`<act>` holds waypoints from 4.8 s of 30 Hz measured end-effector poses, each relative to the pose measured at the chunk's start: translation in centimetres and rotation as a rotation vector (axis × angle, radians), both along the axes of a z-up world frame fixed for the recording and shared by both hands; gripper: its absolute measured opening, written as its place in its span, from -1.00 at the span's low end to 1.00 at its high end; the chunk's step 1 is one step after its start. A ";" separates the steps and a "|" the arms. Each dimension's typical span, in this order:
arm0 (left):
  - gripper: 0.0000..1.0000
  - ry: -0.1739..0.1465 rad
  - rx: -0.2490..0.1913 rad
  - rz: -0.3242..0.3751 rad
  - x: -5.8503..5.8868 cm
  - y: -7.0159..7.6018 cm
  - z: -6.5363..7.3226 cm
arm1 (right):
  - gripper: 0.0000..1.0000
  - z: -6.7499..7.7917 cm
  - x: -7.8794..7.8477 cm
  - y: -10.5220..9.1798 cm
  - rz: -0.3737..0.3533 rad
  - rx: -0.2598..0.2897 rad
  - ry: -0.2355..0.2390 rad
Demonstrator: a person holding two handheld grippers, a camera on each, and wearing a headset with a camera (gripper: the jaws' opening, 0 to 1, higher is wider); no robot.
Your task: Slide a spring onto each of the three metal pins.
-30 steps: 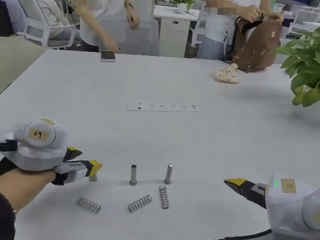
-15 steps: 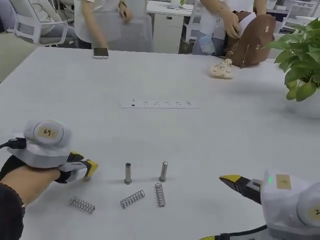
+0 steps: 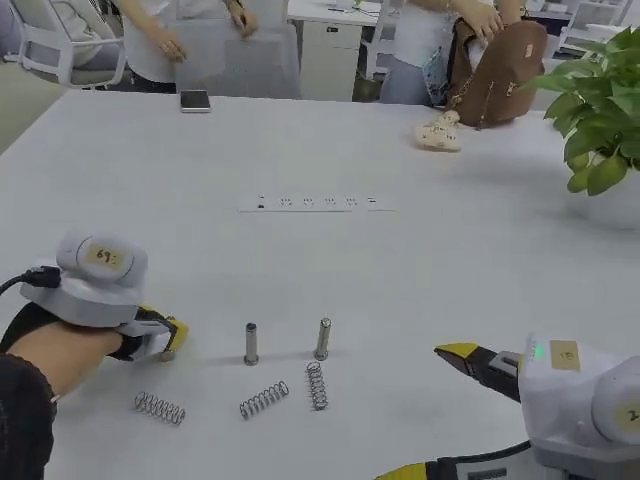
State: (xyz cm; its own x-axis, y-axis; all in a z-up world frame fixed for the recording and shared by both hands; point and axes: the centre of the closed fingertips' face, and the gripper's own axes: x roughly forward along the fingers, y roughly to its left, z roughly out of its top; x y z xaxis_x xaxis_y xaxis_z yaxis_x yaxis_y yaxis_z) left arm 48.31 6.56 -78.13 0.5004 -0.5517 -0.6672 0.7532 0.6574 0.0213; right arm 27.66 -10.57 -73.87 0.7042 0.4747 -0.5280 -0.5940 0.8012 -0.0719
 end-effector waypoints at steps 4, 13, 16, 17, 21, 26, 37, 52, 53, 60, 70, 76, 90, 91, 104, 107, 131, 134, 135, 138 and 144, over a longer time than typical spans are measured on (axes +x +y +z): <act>-0.78 0.001 0.006 -0.009 -0.1 -0.1 0.0 | 0.82 0.1 0.0 0.0 -0.003 0.005 -0.004; -0.91 -0.010 0.026 -0.019 -0.1 0.1 0.1 | 0.80 0.2 0.1 -0.1 -0.006 0.009 -0.008; -0.91 -0.021 0.055 -0.035 -0.2 0.1 -0.1 | 0.80 0.2 0.1 -0.1 -0.006 0.009 -0.006; -0.91 -0.024 0.061 -0.039 -0.2 0.1 -0.2 | 0.80 0.2 0.1 -0.1 -0.006 0.010 -0.006; -0.91 -0.020 0.065 -0.036 0.0 0.1 -0.2 | 0.79 0.2 0.1 -0.1 -0.005 0.011 -0.005; -0.90 -0.016 0.091 -0.045 0.1 -0.1 -0.3 | 0.79 0.2 0.1 -0.2 -0.007 0.012 -0.007; -0.99 -0.005 0.124 -0.042 0.0 -0.3 -0.3 | 0.77 0.4 0.1 -0.4 -0.011 0.013 -0.012; -1.00 0.018 0.061 -0.023 -1.3 0.3 1.2 | 0.75 0.4 0.1 -0.1 0.001 0.006 -0.012; -1.00 0.019 0.057 -0.022 -1.4 0.4 1.4 | 0.75 0.3 0.1 -0.1 0.003 0.004 -0.011; -1.00 0.010 0.024 -0.011 -2.2 1.1 2.5 | 0.75 0.3 0.0 0.2 0.013 -0.002 -0.010; -1.00 -0.003 -0.001 -0.002 -3.1 1.9 3.4 | 0.75 0.2 -0.2 0.6 0.029 -0.013 -0.004; -1.00 -0.009 -0.013 0.004 -3.3 2.2 3.6 | 0.75 0.2 -0.2 0.7 0.035 -0.016 -0.004; -1.00 -0.010 -0.050 0.034 -3.7 2.9 3.8 | 0.75 0.0 -0.3 0.8 0.040 -0.020 0.001; -1.00 -0.010 -0.052 0.037 -3.7 3.0 3.8 | 0.75 0.0 -0.3 0.8 0.041 -0.022 0.002; -1.00 0.002 -0.083 0.061 -4.0 3.3 3.9 | 0.75 -0.2 -0.4 0.9 0.047 -0.030 0.006; -1.00 0.001 -0.083 0.057 -4.0 3.1 3.9 | 0.75 -0.1 -0.4 0.9 0.048 -0.029 0.006; -1.00 -0.002 -0.086 0.012 -4.5 1.3 3.8 | 0.75 -0.1 -0.3 0.7 0.039 -0.035 0.006; -1.00 -0.010 -0.082 0.006 -4.5 1.3 3.8 | 0.75 -0.2 -0.3 0.7 0.038 -0.036 0.007; -1.00 -0.011 -0.082 0.005 -4.5 1.3 3.8 | 0.74 -0.2 -0.3 0.7 0.039 -0.036 0.007; -0.99 -0.012 -0.085 0.005 -4.6 1.3 3.8 | 0.74 -0.2 -0.3 0.7 0.039 -0.036 0.007; -0.99 -0.014 -0.090 -0.005 -4.7 1.3 3.8 | 0.75 -0.2 -0.3 0.7 0.041 -0.036 0.008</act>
State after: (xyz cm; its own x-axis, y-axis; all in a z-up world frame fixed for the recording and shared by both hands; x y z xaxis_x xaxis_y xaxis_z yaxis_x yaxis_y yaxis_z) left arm 43.59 7.84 -74.32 0.5065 -0.6116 -0.6077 0.7567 0.6532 -0.0267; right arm 27.32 -9.84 -74.06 0.6806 0.4834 -0.5505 -0.6267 0.7733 -0.0958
